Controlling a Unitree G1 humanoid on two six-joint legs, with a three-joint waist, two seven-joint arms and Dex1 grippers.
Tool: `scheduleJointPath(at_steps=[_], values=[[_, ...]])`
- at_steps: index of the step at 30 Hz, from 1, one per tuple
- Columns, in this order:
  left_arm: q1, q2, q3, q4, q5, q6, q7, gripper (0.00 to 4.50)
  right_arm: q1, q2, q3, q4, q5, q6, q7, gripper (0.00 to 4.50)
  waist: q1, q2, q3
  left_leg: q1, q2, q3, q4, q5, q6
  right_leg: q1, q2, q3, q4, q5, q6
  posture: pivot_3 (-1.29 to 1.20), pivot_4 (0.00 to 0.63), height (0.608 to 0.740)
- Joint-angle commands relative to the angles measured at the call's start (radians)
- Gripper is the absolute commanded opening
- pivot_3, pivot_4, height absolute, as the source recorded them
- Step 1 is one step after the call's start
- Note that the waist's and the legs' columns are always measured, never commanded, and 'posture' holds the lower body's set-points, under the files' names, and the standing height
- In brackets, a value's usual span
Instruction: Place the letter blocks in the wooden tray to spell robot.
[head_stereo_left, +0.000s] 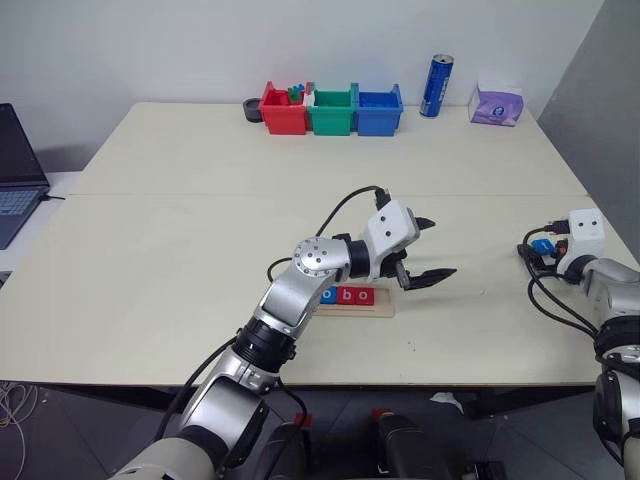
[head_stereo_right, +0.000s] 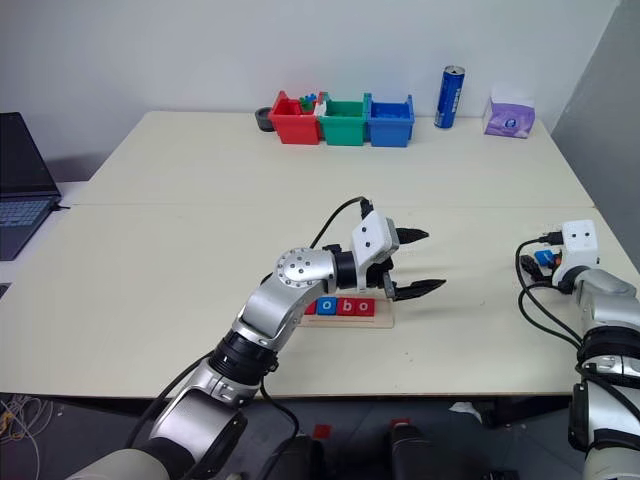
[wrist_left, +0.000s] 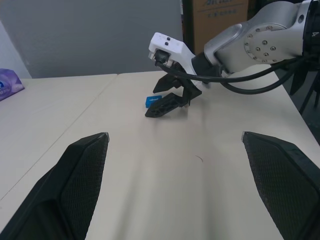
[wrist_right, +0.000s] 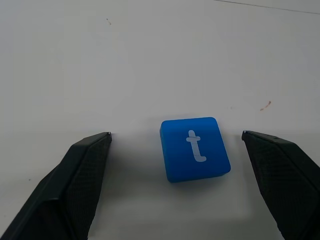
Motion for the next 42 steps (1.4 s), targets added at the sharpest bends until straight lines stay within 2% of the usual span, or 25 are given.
scheduleJointPath(at_steps=[1, 6, 7, 12, 18, 22, 26, 31, 38, 42], values=[[-0.009, 0.001, -0.002, -0.039, 0.001, -0.006, -0.007, 4.50, -0.018, -0.010, -0.019, -0.006, 0.008, 0.016, -0.026, 3.57, 0.000, 0.000, 0.000, 0.000, 0.000, 0.000, 0.000, 0.000, 0.000, 0.000, 0.000, 0.000, 0.000, 0.000, 0.000, 0.00, 0.150, 0.740], [-0.014, 0.000, -0.002, -0.033, 0.000, -0.012, -0.015, 4.50, -0.015, -0.008, -0.019, -0.028, 0.010, 0.033, -0.044, 1.71, 0.001, 0.000, 0.000, 0.000, 0.000, 0.000, 0.000, 0.000, 0.000, 0.000, 0.000, 0.000, 0.000, 0.000, 0.000, 0.00, 0.150, 0.740], [-0.014, 0.000, -0.002, -0.033, 0.000, -0.013, -0.016, 4.50, -0.014, -0.007, -0.019, -0.030, 0.010, 0.037, -0.048, 1.47, 0.001, 0.000, 0.000, 0.000, 0.000, 0.000, 0.000, 0.000, 0.000, 0.000, 0.000, 0.000, 0.000, 0.000, 0.000, 0.00, 0.150, 0.740], [-0.009, 0.020, 0.011, -0.046, -0.003, -0.012, -0.027, 4.50, 0.018, 0.011, -0.013, -0.156, 0.026, 0.139, -0.069, 1.48, 0.000, 0.000, 0.000, 0.000, 0.000, 0.000, 0.000, 0.000, 0.000, 0.000, 0.000, 0.000, 0.000, 0.000, 0.000, 0.00, 0.150, 0.740], [0.072, 0.166, 0.058, -0.180, -0.057, 0.009, -0.113, 4.50, 0.160, 0.123, -0.013, -0.756, 0.117, 0.622, -0.152, 1.48, -0.007, 0.003, -0.001, 0.000, 0.002, -0.002, -0.001, 0.000, 0.000, -0.001, 0.001, 0.000, 0.001, 0.000, 0.000, 0.00, 0.150, 0.740], [0.199, 0.322, 0.106, -0.309, -0.119, 0.010, -0.211, 4.50, 0.255, 0.295, -0.013, -1.195, 0.164, 0.989, -0.269, 1.48, -0.010, 0.004, -0.001, 0.000, 0.004, -0.005, -0.003, 0.000, 0.000, -0.001, 0.002, 0.000, 0.002, -0.002, -0.001, 0.00, 0.150, 0.740], [0.299, 0.415, 0.136, -0.386, -0.149, 0.029, -0.230, 4.50, 0.310, 0.458, -0.007, -1.452, 0.152, 1.241, -0.342, 1.48, 0.003, 0.004, -0.001, -0.004, 0.003, -0.007, -0.001, 0.000, 0.000, -0.003, 0.001, -0.003, 0.002, -0.002, -0.002, 0.00, 0.150, 0.740], [0.350, 0.448, 0.148, -0.430, -0.160, 0.052, -0.210, 4.50, 0.406, 0.543, 0.026, -1.564, 0.150, 1.283, -0.400, 1.48, 0.011, 0.004, -0.001, -0.007, 0.001, -0.007, 0.001, 0.000, 0.000, -0.003, -0.005, -0.005, 0.000, -0.003, 0.001, 0.00, 0.150, 0.740], [0.350, 0.447, 0.143, -0.447, -0.168, 0.071, -0.194, 4.50, 0.458, 0.579, 0.041, -1.596, 0.177, 1.283, -0.433, 1.48, 0.001, 0.003, -0.001, -0.006, 0.000, -0.004, 0.000, 0.000, 0.000, -0.003, -0.004, -0.005, -0.001, -0.002, 0.003, 0.00, 0.150, 0.740], [0.349, 0.446, 0.140, -0.450, -0.171, 0.074, -0.193, 4.50, 0.460, 0.589, 0.041, -1.599, 0.203, 1.283, -0.441, 2.88, 0.000, 0.003, -0.001, -0.006, 0.000, -0.006, -0.001, 0.000, 0.000, -0.003, -0.001, -0.004, -0.001, -0.003, 0.003, 0.00, 0.150, 0.740]])
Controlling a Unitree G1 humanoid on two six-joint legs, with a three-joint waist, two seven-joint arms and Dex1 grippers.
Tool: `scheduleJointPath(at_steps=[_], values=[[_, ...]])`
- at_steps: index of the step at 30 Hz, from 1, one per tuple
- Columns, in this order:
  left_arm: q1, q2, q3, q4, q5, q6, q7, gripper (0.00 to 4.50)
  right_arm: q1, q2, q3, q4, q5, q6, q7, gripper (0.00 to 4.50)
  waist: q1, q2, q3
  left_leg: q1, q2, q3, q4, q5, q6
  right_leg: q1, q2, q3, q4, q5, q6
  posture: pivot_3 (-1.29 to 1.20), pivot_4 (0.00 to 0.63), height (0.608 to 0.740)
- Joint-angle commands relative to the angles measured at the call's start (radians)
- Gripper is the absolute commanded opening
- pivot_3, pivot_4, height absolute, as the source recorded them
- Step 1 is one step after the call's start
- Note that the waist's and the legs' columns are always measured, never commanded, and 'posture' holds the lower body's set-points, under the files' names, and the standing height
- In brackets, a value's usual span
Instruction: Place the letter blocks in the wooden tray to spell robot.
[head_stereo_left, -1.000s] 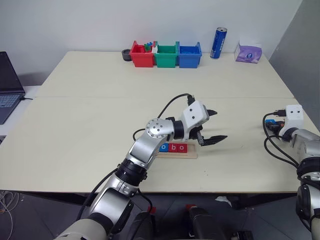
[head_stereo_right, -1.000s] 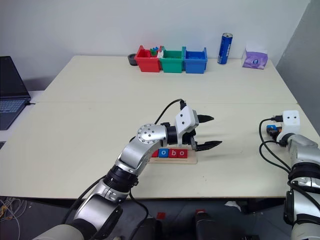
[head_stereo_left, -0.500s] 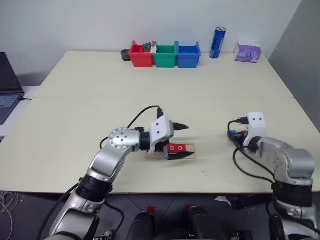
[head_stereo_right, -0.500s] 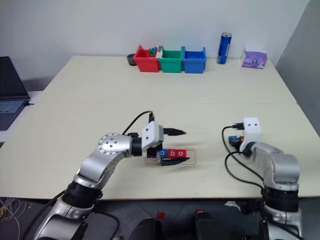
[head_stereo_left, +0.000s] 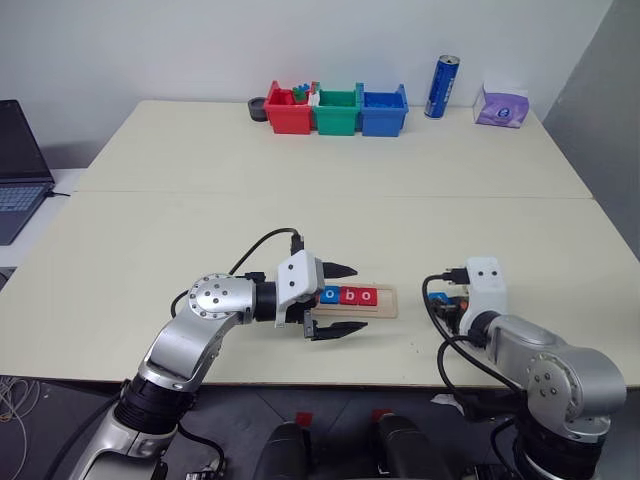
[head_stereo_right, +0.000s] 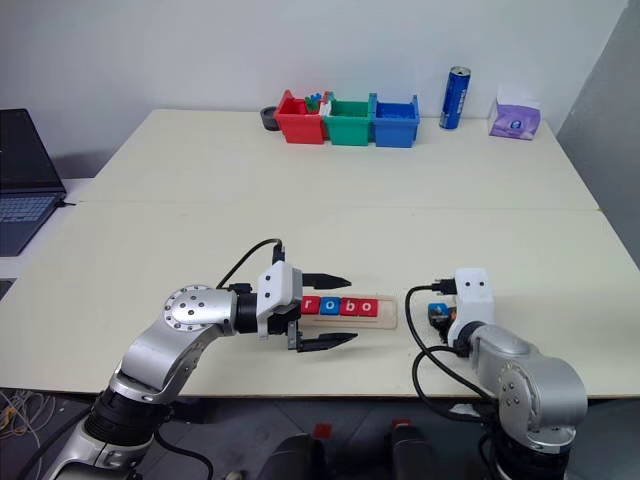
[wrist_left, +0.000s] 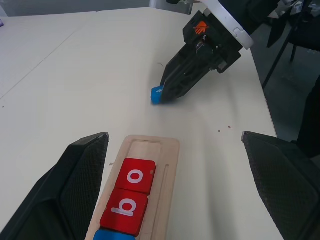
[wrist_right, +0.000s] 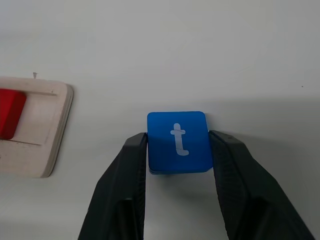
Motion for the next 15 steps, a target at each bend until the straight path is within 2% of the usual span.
scheduleJointPath(at_steps=[1, 5, 7, 9, 12, 15], values=[[-0.004, -0.002, 0.010, -0.044, -0.018, -0.007, 0.004, 4.50, 0.009, 0.012, 0.004, -0.007, 0.032, 0.014, -0.012, 3.23, -0.001, 0.000, 0.000, 0.000, 0.000, 0.000, 0.000, 0.000, 0.000, 0.000, 0.000, 0.000, 0.000, 0.000, 0.000, 0.00, 0.150, 0.740], [-0.012, -0.005, 0.008, -0.035, -0.018, -0.010, 0.003, 4.50, 0.005, 0.015, 0.004, -0.015, 0.053, 0.014, -0.024, 4.49, -0.001, -0.001, 0.000, 0.000, 0.001, 0.000, 0.000, 0.000, 0.000, 0.000, 0.001, 0.000, 0.000, 0.000, 0.000, 0.00, 0.150, 0.740], [-0.014, -0.007, 0.007, -0.031, -0.017, -0.011, 0.003, 4.50, -0.008, -0.009, 0.009, -0.025, 0.055, 0.014, -0.026, 4.49, -0.001, -0.001, 0.000, 0.000, 0.000, 0.000, 0.000, 0.000, 0.000, 0.000, 0.001, 0.000, 0.000, 0.000, 0.000, 0.00, 0.150, 0.740], [-0.013, -0.005, 0.009, -0.029, -0.018, -0.015, -0.001, 4.50, -0.069, -0.118, 0.037, -0.046, 0.050, 0.014, 0.010, 4.49, 0.000, -0.001, 0.000, 0.000, 0.000, 0.001, 0.000, 0.000, 0.000, 0.000, 0.001, 0.000, 0.000, 0.000, 0.000, 0.00, 0.150, 0.740], [-0.018, 0.002, 0.020, -0.015, -0.027, -0.025, -0.017, 4.50, -0.178, -0.374, 0.101, 0.024, 0.044, -0.230, 0.183, 4.49, -0.001, 0.000, 0.001, -0.002, -0.001, 0.004, 0.001, 0.000, 0.000, -0.003, -0.001, 0.001, 0.000, 0.001, 0.001, 0.00, 0.150, 0.740], [-0.024, 0.008, 0.029, 0.005, -0.033, -0.036, -0.033, 4.50, -0.210, -0.535, 0.142, 0.132, 0.075, -0.474, 0.417, 4.49, -0.002, -0.001, 0.001, -0.002, -0.001, 0.004, 0.000, 0.000, 0.000, -0.003, 0.000, 0.000, -0.002, 0.001, 0.001, 0.00, 0.150, 0.740]])
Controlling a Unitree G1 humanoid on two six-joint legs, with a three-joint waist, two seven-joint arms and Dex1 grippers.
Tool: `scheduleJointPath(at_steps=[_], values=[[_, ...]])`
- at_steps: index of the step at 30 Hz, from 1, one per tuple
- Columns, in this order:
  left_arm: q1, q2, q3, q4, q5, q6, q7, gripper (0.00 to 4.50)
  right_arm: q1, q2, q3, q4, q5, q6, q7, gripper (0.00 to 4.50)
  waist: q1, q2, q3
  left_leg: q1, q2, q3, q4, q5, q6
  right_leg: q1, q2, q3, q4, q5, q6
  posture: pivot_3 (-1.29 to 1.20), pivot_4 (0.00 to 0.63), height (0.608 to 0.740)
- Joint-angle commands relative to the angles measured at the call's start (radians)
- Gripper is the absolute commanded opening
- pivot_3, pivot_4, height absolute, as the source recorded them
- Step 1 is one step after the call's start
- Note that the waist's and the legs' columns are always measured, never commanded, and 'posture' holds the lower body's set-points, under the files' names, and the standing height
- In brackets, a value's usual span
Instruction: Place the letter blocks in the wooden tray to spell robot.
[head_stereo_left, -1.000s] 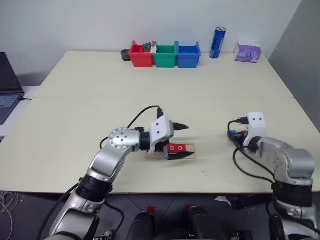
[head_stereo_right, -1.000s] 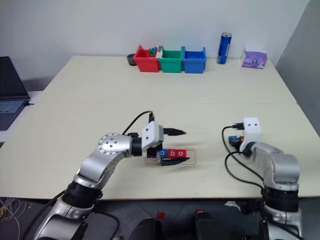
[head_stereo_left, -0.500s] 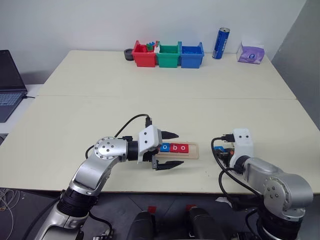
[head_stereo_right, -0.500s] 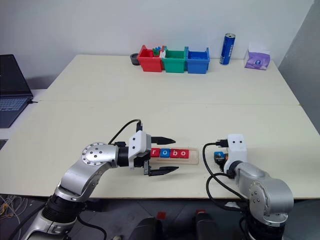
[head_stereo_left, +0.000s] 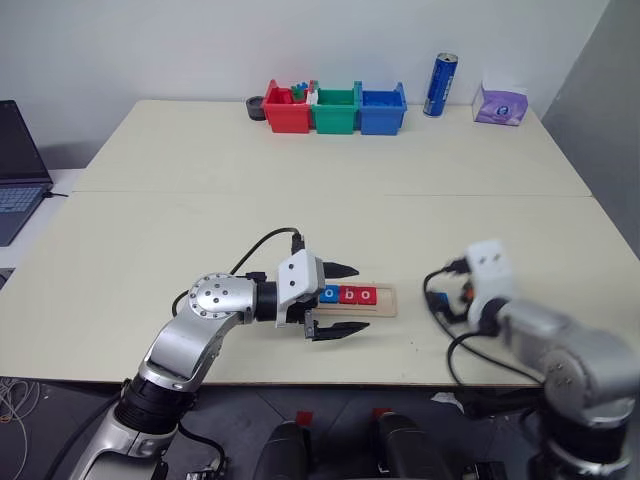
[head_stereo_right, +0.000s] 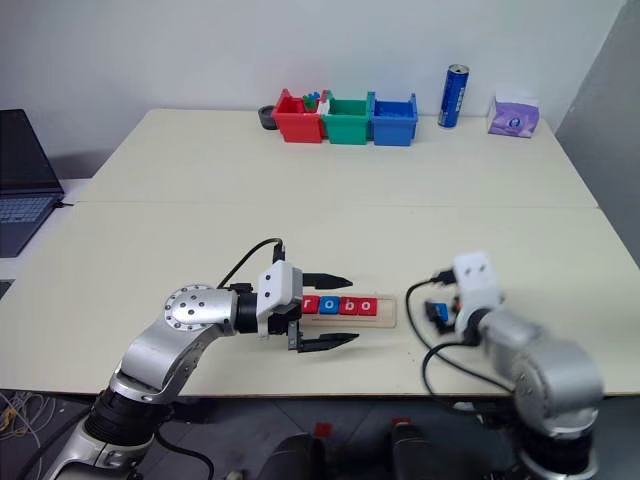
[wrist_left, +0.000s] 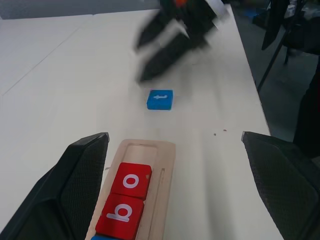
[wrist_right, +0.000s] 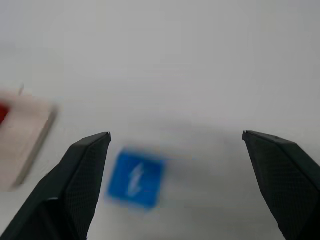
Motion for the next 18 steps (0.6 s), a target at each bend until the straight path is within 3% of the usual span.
scheduleJointPath(at_steps=[1, 5, 9, 18], values=[[-0.019, 0.010, 0.030, 0.004, -0.021, -0.031, -0.021, 4.50, -0.001, -0.110, 0.054, 0.107, 0.029, -0.313, 0.275, 4.49, 0.000, -0.001, 0.000, 0.000, 0.001, -0.001, 0.000, 0.000, 0.000, 0.000, 0.001, -0.001, -0.001, 0.000, 0.000, 0.00, 0.150, 0.740], [-0.023, 0.007, 0.024, 0.027, -0.028, -0.060, -0.057, 4.50, 0.066, -0.171, 0.044, 0.296, 0.063, -0.692, 0.599, 4.49, 0.002, -0.002, 0.000, -0.002, 0.003, -0.002, -0.001, -0.002, 0.003, -0.001, 0.003, 0.000, -0.001, -0.002, -0.003, 0.00, 0.150, 0.740], [-0.018, -0.004, 0.030, 0.022, -0.074, -0.078, -0.106, 4.50, 0.142, -0.221, 0.082, 0.456, 0.044, -0.943, 0.850, 4.49, 0.003, -0.002, 0.001, -0.004, 0.002, 0.000, 0.000, -0.002, 0.004, -0.003, 0.001, -0.001, -0.001, -0.002, -0.003, 0.00, 0.150, 0.740], [-0.029, -0.031, 0.007, 0.089, -0.045, -0.167, -0.119, 4.50, 0.056, -0.192, 0.193, 0.843, -0.097, -1.283, 1.004, 4.49, 0.000, -0.002, 0.001, 0.001, 0.002, 0.001, 0.002, -0.002, 0.004, -0.001, 0.002, 0.001, 0.004, -0.001, -0.002, 0.00, 0.150, 0.740]])
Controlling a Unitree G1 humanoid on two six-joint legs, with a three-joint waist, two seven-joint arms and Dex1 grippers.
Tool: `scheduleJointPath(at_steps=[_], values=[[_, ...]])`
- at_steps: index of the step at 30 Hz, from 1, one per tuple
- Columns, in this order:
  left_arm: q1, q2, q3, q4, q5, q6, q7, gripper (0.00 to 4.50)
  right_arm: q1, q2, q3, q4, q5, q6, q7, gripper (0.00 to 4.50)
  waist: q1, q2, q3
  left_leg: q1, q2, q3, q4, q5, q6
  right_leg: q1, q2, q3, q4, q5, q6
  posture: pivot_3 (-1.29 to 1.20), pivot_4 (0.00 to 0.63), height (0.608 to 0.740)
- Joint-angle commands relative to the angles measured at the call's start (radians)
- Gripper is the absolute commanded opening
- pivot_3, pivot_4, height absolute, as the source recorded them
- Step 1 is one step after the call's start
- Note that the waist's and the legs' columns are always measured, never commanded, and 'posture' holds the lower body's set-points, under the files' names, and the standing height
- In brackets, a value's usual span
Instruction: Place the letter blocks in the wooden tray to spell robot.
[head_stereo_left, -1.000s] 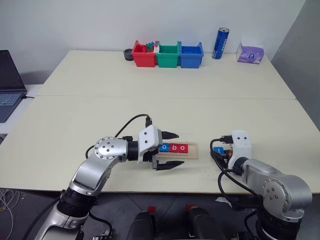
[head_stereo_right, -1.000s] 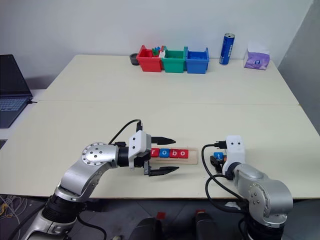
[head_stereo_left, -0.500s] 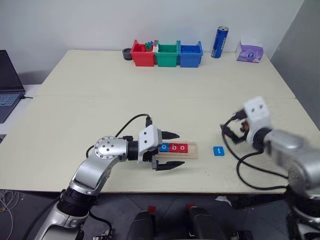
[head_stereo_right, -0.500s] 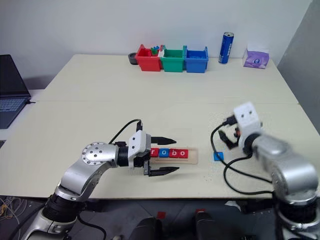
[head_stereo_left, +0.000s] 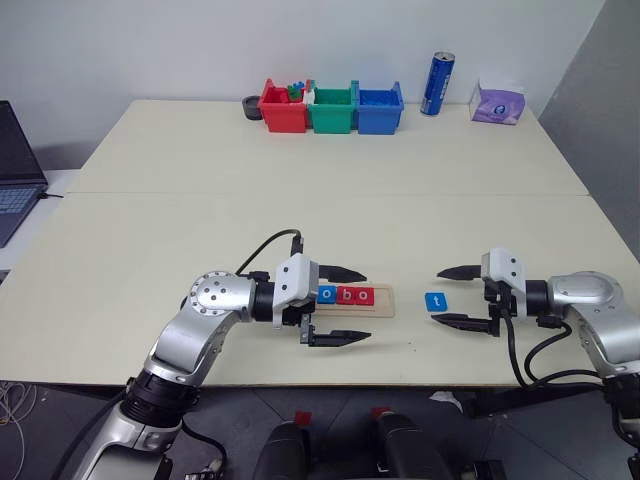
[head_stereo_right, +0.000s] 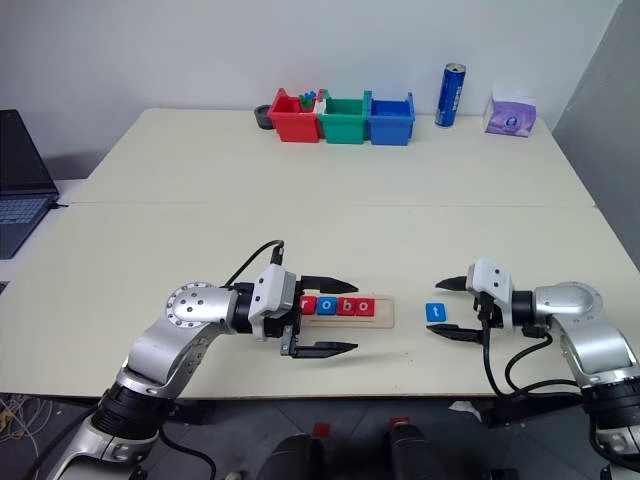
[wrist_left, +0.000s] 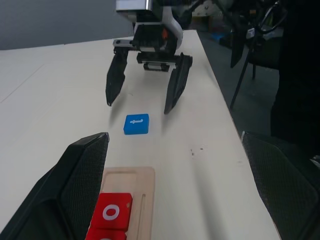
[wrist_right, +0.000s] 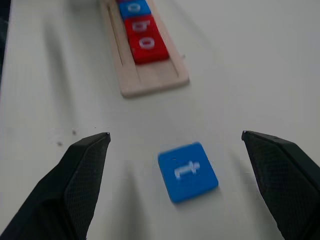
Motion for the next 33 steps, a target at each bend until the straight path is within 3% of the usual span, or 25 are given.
scheduleJointPath(at_steps=[1, 15, 18, 25, 33], values=[[-0.020, -0.007, 0.008, -0.003, 0.000, -0.028, -0.004, 4.50, -0.052, 0.024, 0.017, 0.080, -0.036, -0.088, 0.024, 4.49, 0.000, 0.000, 0.000, 0.000, 0.000, 0.000, 0.000, 0.000, 0.000, 0.000, 0.000, 0.000, 0.000, 0.000, 0.000, 0.00, 0.150, 0.740], [-0.039, 0.007, 0.024, 0.001, -0.009, -0.024, -0.008, 4.50, -0.071, 0.050, 0.046, 0.214, -0.089, -0.178, 0.061, 4.49, 0.004, 0.000, 0.000, -0.001, 0.000, -0.001, 0.000, 0.000, 0.000, 0.000, -0.001, 0.000, 0.000, 0.002, -0.004, 0.00, 0.150, 0.740], [-0.038, 0.010, 0.024, 0.000, -0.008, -0.023, -0.007, 4.50, -0.082, 0.056, 0.044, 0.237, -0.101, -0.195, 0.049, 3.92, 0.004, 0.000, 0.000, -0.001, 0.000, -0.001, 0.000, 0.000, 0.000, 0.000, -0.001, 0.000, 0.000, 0.002, -0.004, 0.00, 0.150, 0.740], [-0.046, 0.004, 0.023, 0.005, -0.010, -0.022, -0.001, 4.50, -0.105, 0.070, 0.045, 0.263, -0.109, -0.216, 0.040, 1.57, 0.004, 0.000, 0.000, 0.007, 0.000, -0.001, 0.000, 0.000, 0.000, 0.008, -0.001, 0.000, -0.001, 0.002, -0.003, 0.00, 0.150, 0.740], [-0.058, 0.041, 0.081, 0.042, -0.031, -0.036, -0.022, 4.50, -0.140, 0.097, 0.054, 0.101, -0.065, -0.092, 0.030, 1.46, -0.001, 0.000, 0.000, 0.010, 0.000, 0.000, 0.000, 0.000, 0.000, 0.010, -0.001, 0.000, 0.000, 0.000, 0.000, 0.00, 0.150, 0.740]])
